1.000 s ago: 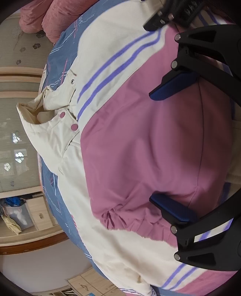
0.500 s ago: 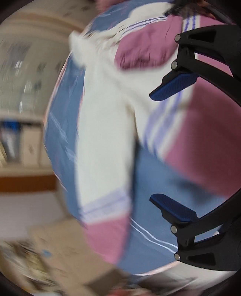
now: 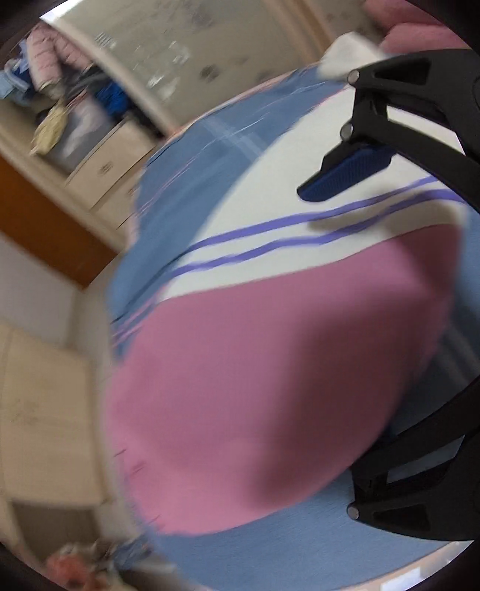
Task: Fold large clothes
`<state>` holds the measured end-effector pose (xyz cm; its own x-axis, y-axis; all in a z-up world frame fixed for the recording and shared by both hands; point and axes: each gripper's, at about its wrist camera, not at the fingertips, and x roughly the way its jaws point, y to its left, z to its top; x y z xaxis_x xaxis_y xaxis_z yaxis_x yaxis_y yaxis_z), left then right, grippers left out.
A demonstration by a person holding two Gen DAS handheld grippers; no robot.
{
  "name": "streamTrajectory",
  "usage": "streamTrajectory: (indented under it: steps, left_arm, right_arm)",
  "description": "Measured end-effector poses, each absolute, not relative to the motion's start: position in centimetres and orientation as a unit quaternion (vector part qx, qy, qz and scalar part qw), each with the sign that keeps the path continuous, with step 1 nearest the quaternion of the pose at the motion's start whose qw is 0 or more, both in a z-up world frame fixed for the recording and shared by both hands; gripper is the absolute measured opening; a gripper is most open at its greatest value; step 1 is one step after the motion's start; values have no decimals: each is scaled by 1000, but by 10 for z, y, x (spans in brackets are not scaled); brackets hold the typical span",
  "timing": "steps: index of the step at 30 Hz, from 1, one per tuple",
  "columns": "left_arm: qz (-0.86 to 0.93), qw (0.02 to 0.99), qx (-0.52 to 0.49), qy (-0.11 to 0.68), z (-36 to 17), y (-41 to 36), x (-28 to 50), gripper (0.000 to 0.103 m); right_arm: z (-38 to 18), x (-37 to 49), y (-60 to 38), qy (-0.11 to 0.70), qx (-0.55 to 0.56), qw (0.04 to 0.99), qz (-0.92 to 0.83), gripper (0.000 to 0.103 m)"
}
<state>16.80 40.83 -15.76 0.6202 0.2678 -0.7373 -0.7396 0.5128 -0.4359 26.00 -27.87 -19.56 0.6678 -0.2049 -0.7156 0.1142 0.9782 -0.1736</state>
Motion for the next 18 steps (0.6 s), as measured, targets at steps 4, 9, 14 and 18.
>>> streamTrajectory:
  steps: [4, 9, 14, 18]
  left_arm:
    - [267, 833, -392, 285, -124, 385, 203, 13]
    - [140, 914, -227, 306, -51, 218, 267, 13]
    - [-43, 932, -75, 351, -42, 32, 285, 26]
    - [-151, 905, -20, 398, -70, -54, 277, 31]
  right_arm:
    - [-195, 261, -283, 401, -46, 911, -82, 102]
    - [-193, 261, -286, 402, -38, 911, -79, 102]
    - [-188, 258, -298, 402, -1, 913, -70, 102]
    - [-189, 259, -301, 404, 10, 911, -75, 102]
